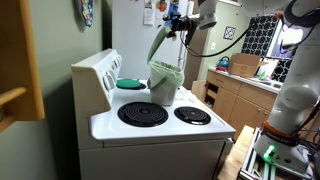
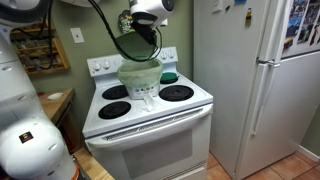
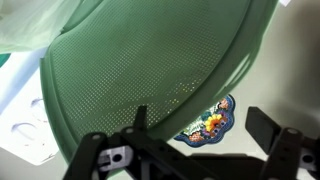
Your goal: Open the lid on the bin
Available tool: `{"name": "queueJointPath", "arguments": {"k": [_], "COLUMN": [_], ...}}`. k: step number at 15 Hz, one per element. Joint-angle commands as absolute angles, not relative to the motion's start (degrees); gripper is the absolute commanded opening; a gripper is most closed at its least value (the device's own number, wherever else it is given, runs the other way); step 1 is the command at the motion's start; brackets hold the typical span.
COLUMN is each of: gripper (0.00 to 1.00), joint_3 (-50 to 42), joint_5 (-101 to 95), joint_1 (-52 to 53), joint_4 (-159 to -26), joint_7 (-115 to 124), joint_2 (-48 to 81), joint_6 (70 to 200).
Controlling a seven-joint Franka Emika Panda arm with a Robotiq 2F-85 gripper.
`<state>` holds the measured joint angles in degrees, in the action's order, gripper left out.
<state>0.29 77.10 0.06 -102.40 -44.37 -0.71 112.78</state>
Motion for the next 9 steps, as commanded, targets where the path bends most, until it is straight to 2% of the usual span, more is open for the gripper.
{"name": "queueJointPath", "arguments": {"k": [1, 9], "gripper": [1.00, 1.00], "joint_3": [0.75, 0.86], "joint_5": [78.46, 75.14], "joint_1": [0.63, 0.78], "joint_4": [-102.44, -103.95], "joint_7": [-47.68, -43.70], "joint_2": [-1.97, -3.39], "joint_6": [115.62, 117.28]}}
